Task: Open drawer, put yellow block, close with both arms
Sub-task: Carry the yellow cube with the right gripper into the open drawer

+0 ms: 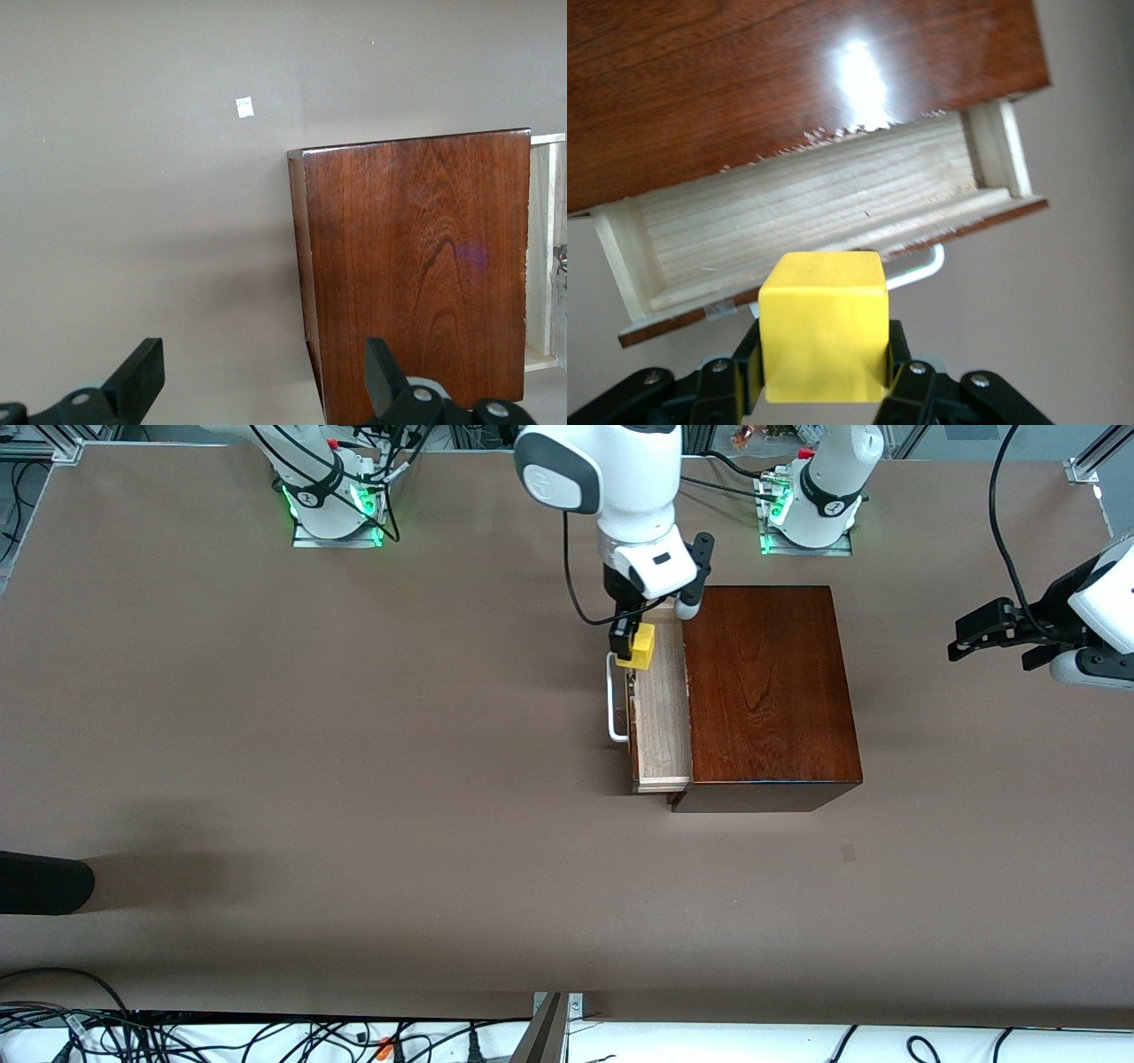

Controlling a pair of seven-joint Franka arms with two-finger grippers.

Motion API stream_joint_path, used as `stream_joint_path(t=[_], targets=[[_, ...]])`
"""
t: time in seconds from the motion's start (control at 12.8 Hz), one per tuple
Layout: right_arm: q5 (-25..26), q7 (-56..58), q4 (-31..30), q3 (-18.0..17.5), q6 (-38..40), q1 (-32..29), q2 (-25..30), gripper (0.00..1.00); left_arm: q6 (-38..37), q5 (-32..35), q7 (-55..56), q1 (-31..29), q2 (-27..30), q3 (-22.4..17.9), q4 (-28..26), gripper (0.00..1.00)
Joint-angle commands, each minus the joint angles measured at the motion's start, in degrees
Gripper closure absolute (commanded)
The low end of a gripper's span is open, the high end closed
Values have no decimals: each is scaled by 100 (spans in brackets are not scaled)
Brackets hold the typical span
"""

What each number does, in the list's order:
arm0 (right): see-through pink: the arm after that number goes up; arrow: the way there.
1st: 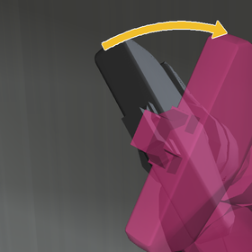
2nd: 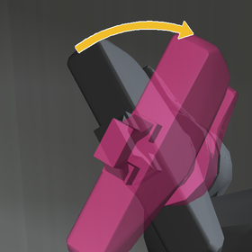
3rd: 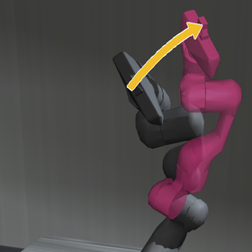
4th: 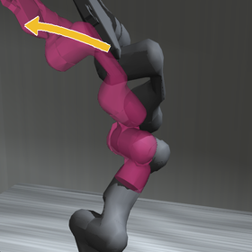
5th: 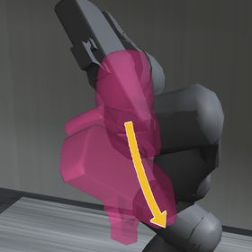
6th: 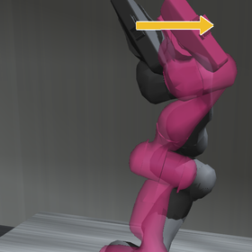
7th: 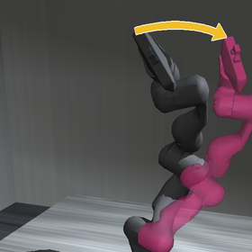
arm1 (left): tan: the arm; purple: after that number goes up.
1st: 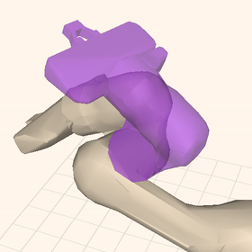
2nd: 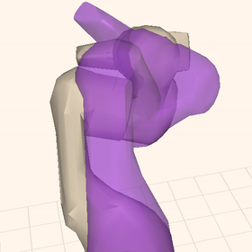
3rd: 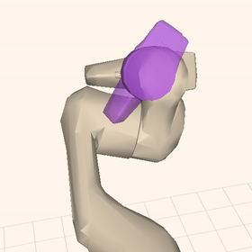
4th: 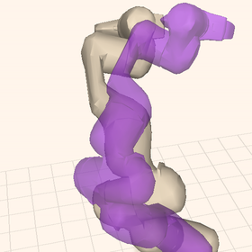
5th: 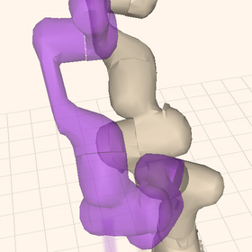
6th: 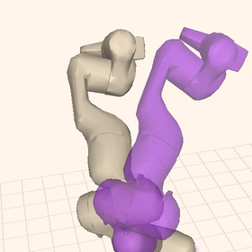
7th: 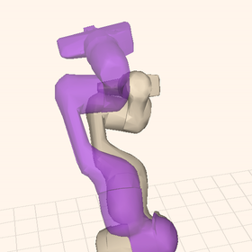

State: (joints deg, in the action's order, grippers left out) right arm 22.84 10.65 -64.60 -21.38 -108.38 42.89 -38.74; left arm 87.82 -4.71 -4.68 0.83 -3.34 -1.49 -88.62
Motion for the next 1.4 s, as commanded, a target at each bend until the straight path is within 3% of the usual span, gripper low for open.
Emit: stream_joint_path(t=[0.0,0.39,0.7,1.33], targets=[[308,174,475,55,-77,228,-484,65,-142,-30,-41,-13,-88,17,196,0],[362,174,501,116,-447,360,-714,67,-142,-21,-42,-13,-96,9,196,0],[362,183,492,511,-588,685,-881,67,-151,-21,-33,-13,-88,17,196,0],[353,710,431,564,-561,659,-978,66,-151,-21,-33,-4,-123,17,196,0]])
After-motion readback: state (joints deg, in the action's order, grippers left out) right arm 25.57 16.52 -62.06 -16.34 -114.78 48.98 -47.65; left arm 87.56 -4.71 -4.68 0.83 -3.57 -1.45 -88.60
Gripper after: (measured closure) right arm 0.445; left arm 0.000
